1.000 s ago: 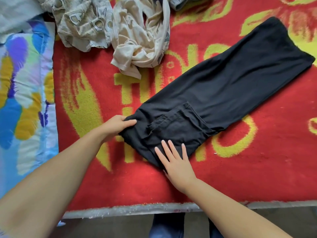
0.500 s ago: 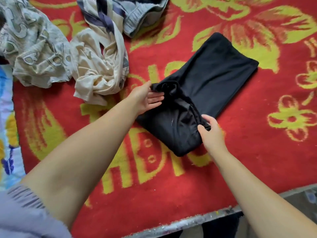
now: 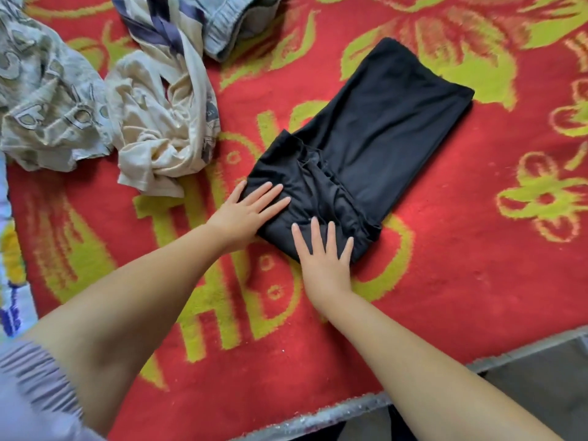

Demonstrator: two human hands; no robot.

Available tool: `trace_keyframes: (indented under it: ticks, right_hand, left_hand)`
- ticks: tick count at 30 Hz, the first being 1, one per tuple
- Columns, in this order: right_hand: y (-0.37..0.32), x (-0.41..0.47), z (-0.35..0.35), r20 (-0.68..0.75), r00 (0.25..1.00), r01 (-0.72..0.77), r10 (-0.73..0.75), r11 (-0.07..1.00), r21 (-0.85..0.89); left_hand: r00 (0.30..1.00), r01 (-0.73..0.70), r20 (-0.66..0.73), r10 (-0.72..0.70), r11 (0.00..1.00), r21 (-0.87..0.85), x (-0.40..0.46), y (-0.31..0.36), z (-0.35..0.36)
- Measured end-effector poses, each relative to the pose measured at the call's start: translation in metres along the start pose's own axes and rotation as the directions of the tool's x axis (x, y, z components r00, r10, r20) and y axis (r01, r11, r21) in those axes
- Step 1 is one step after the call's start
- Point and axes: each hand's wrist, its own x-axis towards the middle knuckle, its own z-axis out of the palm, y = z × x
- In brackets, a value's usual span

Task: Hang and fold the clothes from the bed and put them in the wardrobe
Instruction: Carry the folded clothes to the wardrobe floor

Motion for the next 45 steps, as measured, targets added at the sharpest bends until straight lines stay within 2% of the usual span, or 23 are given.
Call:
trace_keyframes:
  ticks: [3,6,9,11,13,15,18,19,21,24,26,27,28,30,32,33,36,38,41,43,45]
  right_hand:
    - [0.011,-0.004,-0.02,0.106,0.991,0.08,-0.08,0.997,0.001]
    - [0.036,-0.02,-0.044,0.323,0.926,0.192,-0.195,0.98,0.042]
    - [0.059,-0.048,-0.057,0.49,0.796,0.303,-0.355,0.935,0.185]
    - [0.072,-0.066,-0.063,0.55,0.74,0.305,-0.386,0.922,0.237]
    - [0.081,-0.08,-0.064,0.599,0.711,0.295,-0.369,0.929,0.223]
    - [0.087,-0.087,-0.064,0.636,0.683,0.259,-0.36,0.933,0.25]
    - [0.104,-0.082,-0.072,0.667,0.618,0.146,-0.417,0.894,0.424]
    - [0.115,-0.077,-0.077,0.643,0.636,0.086,-0.427,0.867,0.491]
    - [0.142,-0.063,-0.089,0.56,0.747,-0.099,-0.358,0.773,0.626]
    - [0.173,-0.034,-0.1,0.398,0.911,-0.294,-0.108,0.504,0.812]
    - [0.18,-0.014,-0.093,0.274,0.946,-0.324,0.173,0.442,0.837]
    - [0.178,-0.007,-0.086,0.216,0.929,-0.337,0.299,0.45,0.827]
    - [0.173,-0.004,-0.077,0.161,0.903,-0.348,0.397,0.462,0.816]
    - [0.162,-0.008,-0.056,0.074,0.846,-0.348,0.528,0.442,0.827]
    - [0.151,-0.016,-0.041,0.022,0.785,-0.348,0.619,0.413,0.842]
    - [0.147,-0.019,-0.037,-0.013,0.756,-0.349,0.654,0.421,0.837]
    - [0.14,-0.02,-0.034,-0.236,0.721,-0.199,0.651,0.521,0.83]
    - [0.143,-0.015,-0.035,-0.307,0.744,-0.126,0.594,0.575,0.808]
    - [0.146,-0.002,-0.032,-0.205,0.817,-0.26,0.538,0.663,0.702]
    - [0.144,0.001,-0.029,-0.18,0.797,-0.339,0.576,0.674,0.656]
    - [0.14,-0.01,-0.03,-0.22,0.767,-0.364,0.603,0.691,0.624]
  left_hand:
    - [0.998,-0.016,0.058,0.017,1.0,-0.019,0.001,0.003,-0.01]
    - [0.98,-0.113,0.16,0.116,0.993,-0.027,-0.013,0.021,-0.024]
    - [0.899,-0.23,0.348,0.265,0.963,-0.139,-0.04,0.058,-0.036]
    - [0.832,-0.264,0.431,0.35,0.932,-0.247,-0.059,0.085,-0.038]
    - [0.82,-0.257,0.413,0.395,0.9,-0.351,-0.075,0.109,-0.034]
    - [0.858,-0.184,0.322,0.4,0.825,-0.534,-0.081,0.119,-0.032]
    - [0.897,0.004,0.273,0.349,0.61,-0.793,-0.072,0.1,-0.037]
    - [0.894,0.077,0.289,0.343,0.518,-0.852,-0.066,0.088,-0.039]
    - [0.901,0.2,0.297,0.315,0.304,-0.931,-0.05,0.062,-0.045]
    - [0.965,0.251,0.239,0.106,-0.121,-0.96,-0.019,0.033,-0.053]
    - [0.961,0.255,0.278,-0.007,-0.374,-0.892,0.003,0.032,-0.054]
    - [0.946,0.268,0.32,-0.06,-0.415,-0.87,0.011,0.039,-0.051]
    - [0.925,0.277,0.353,-0.138,-0.391,-0.878,0.017,0.05,-0.046]
    - [0.86,0.275,0.339,-0.382,-0.212,-0.938,0.022,0.076,-0.031]
    - [0.788,0.231,0.204,-0.581,-0.029,-0.973,0.018,0.095,-0.02]
    - [0.758,0.196,0.142,-0.636,0.014,-0.981,0.015,0.101,-0.018]
    - [0.655,0.131,0.06,-0.754,0.035,-0.991,0.007,0.112,-0.015]
    - [0.574,0.156,0.064,-0.816,0.033,-0.987,0.002,0.119,-0.004]
    - [0.553,0.369,0.202,-0.808,0.02,-0.929,0.0,0.129,0.01]
    - [0.533,0.478,0.26,-0.805,0.033,-0.878,0.006,0.132,0.012]
    - [0.507,0.554,0.265,-0.82,0.075,-0.829,0.005,0.135,0.003]
